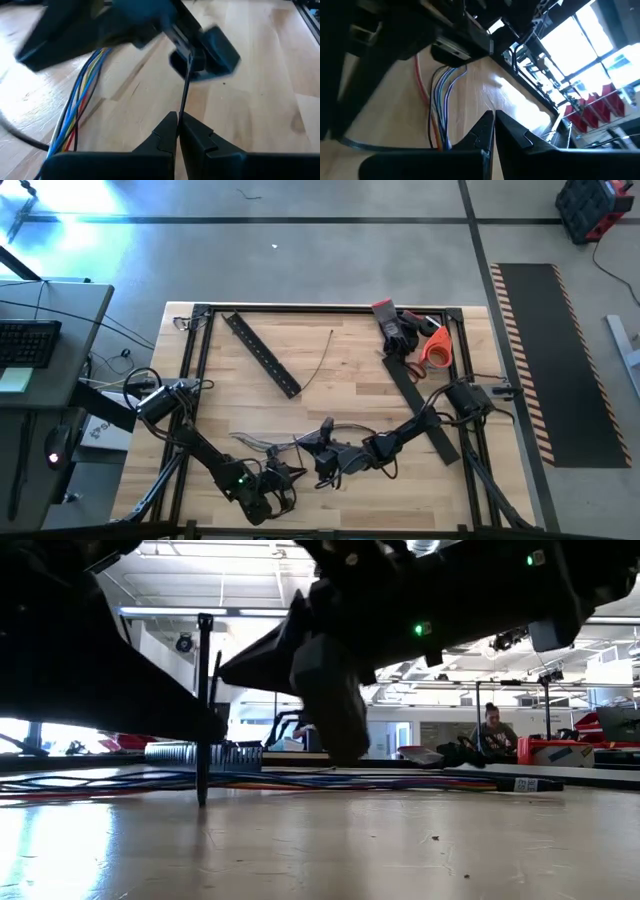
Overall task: Ziptie cables
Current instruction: Wrap the cable wires with the black zip tie
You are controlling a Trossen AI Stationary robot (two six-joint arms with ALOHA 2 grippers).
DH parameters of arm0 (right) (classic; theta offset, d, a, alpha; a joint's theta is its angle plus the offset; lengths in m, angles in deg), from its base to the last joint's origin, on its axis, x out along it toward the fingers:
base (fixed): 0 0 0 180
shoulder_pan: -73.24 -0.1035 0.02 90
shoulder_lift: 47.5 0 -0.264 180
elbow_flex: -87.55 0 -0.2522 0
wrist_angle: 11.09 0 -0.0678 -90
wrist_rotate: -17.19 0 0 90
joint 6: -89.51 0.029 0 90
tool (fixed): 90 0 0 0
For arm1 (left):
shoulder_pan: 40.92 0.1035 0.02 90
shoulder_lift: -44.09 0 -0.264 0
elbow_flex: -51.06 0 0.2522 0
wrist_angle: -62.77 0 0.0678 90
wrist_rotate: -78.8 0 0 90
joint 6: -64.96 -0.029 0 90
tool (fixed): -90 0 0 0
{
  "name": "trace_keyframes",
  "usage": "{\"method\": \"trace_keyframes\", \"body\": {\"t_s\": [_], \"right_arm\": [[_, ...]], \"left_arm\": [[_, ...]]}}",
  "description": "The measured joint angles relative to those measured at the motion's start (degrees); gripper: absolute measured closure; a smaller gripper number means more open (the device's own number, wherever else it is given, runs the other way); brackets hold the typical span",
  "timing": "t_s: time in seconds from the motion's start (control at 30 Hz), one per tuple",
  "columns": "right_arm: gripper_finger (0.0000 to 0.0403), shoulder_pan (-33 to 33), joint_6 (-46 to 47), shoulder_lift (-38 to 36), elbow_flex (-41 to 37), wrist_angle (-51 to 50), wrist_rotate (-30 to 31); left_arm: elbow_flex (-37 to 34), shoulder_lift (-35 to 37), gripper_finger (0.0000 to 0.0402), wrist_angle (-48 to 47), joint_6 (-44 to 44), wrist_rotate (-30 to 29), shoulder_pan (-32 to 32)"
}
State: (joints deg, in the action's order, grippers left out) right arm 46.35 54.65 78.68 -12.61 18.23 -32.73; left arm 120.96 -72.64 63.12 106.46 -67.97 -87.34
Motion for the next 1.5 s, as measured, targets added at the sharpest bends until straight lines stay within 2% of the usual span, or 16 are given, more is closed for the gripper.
{"method": "trace_keyframes", "body": {"t_s": [0.1, 0.27, 0.37, 0.5, 0.57, 0.63, 0.7, 0.77, 0.83, 1.03, 1.2, 1.37, 1.5], "right_arm": [[0.0403, -0.74, -2.29, 1.97, 1.67, -0.1, 2.01], [0.0403, -0.66, -1.33, 2.51, 2.15, 0.01, 1.92], [0.0403, -0.47, -0.8, 2.53, 2.15, 0.03, 2.75], [0.0403, 1.1, 5.29, 2.46, 2.15, -0.95, 6.21], [0.0401, 3.13, 11.14, 1.81, 2.15, -3.85, 5.59], [0.0394, 5.63, 18.74, 0.58, 2.15, -7.51, 0.27], [0.0376, 8.7, 27.73, -0.39, 2.17, -11.01, -7.97], [0.0352, 11.9, 35.32, -0.41, 2.17, -13.13, -16.58], [0.0322, 14.76, 40.75, -0.02, 2.15, -15.2, -21.91], [0.0225, 19.25, 46.92, 0.15, 2.12, -20.22, -26.37], [0.0163, 21.37, 48.98, 0.15, 2.12, -19.62, -35.97], [0.015, 22.38, 48.96, 0.15, 2.12, -17.77, -41.16], [0.0178, 22.4, 47.67, 0.36, 2.12, -17.02, -42.96]], "left_arm": [[-2.7, 0.0, 0.0402, 4.99, 0.41, 0.58, 0.05], [-13.95, 0.0, 0.0402, 31.08, -1.54, 2.17, -0.1], [-17.38, 0.0, 0.0401, 41.56, -5.11, 3.35, -0.08], [-17.62, 0.0, 0.0401, 42.91, -7.57, 4.34, -0.08], [-17.6, 0.0, 0.0402, 42.43, -7.13, 5.65, -0.08], [-17.57, 0.0, 0.0402, 42.03, -7.07, 6.69, -0.1], [-17.57, 0.0, 0.0402, 41.76, -7.59, 7.55, -0.1], [-17.56, 0.0, 0.0402, 41.07, -7.65, 8.45, -0.1], [-17.55, 0.0, 0.0402, 40.27, -7.65, 8.99, -0.08], [-17.53, 0.0, 0.0402, 39.59, -7.59, 9.53, -0.01], [-17.53, -0.01, 0.0402, 39.13, -7.31, 9.52, 0.01], [-17.53, -0.02, 0.0402, 39.03, -7.28, 9.35, 0.14], [-17.53, -0.04, 0.0402, 39.03, -7.51, 9.31, 0.18]]}}
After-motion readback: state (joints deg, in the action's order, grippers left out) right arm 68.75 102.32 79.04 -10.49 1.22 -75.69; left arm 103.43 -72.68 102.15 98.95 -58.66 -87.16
